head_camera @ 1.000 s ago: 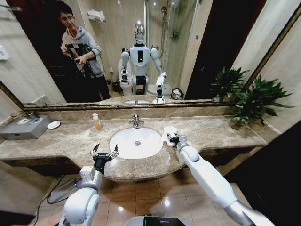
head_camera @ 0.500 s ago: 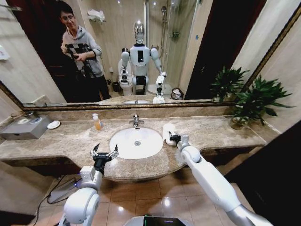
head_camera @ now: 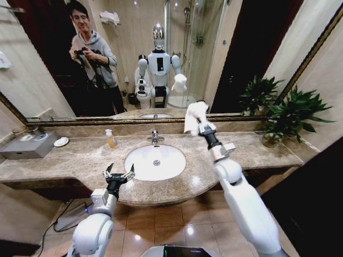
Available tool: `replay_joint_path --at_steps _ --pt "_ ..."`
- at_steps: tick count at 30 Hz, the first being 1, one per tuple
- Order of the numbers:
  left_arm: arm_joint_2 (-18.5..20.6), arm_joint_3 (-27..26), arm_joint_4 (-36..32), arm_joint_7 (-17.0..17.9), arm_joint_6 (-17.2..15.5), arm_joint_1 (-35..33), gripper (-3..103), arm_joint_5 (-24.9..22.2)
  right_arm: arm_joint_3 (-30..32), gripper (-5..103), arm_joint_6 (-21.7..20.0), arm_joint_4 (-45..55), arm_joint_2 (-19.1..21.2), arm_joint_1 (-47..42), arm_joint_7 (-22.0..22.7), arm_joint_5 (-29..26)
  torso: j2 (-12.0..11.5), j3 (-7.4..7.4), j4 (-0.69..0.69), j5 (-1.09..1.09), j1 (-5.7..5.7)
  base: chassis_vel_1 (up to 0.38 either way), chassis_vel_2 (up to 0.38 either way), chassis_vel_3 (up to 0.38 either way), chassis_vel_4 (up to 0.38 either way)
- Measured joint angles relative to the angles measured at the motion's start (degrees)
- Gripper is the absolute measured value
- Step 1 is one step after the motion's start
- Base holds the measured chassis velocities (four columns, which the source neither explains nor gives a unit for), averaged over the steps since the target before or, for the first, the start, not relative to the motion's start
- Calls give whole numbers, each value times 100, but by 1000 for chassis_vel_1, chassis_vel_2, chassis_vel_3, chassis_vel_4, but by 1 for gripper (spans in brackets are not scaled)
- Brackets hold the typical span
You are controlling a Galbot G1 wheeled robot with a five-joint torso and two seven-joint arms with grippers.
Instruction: Pick up the towel from the sink counter and wipe the mirror surface.
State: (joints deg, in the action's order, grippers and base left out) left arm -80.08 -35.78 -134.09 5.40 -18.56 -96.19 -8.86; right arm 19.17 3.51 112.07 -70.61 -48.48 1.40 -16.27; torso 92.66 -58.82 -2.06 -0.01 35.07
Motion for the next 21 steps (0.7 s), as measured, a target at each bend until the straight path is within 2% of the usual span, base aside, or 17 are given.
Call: replay_joint_path --at_steps 10,16,21 --pt "0 0 0 0 0 1 100 0 17 15 67 -36 -321 471 105 134 -1 -1 0 1 1 9 4 -5 -20" --pt "0 0 0 0 0 0 100 0 21 15 170 -19 -71 447 89 5 -1 -1 0 1 1 125 61 -57 -117" --pt "-1 0 0 0 0 -1 100 0 86 15 200 -83 -120 555 101 -55 0 0 -1 1 -1 200 118 -178 -157"
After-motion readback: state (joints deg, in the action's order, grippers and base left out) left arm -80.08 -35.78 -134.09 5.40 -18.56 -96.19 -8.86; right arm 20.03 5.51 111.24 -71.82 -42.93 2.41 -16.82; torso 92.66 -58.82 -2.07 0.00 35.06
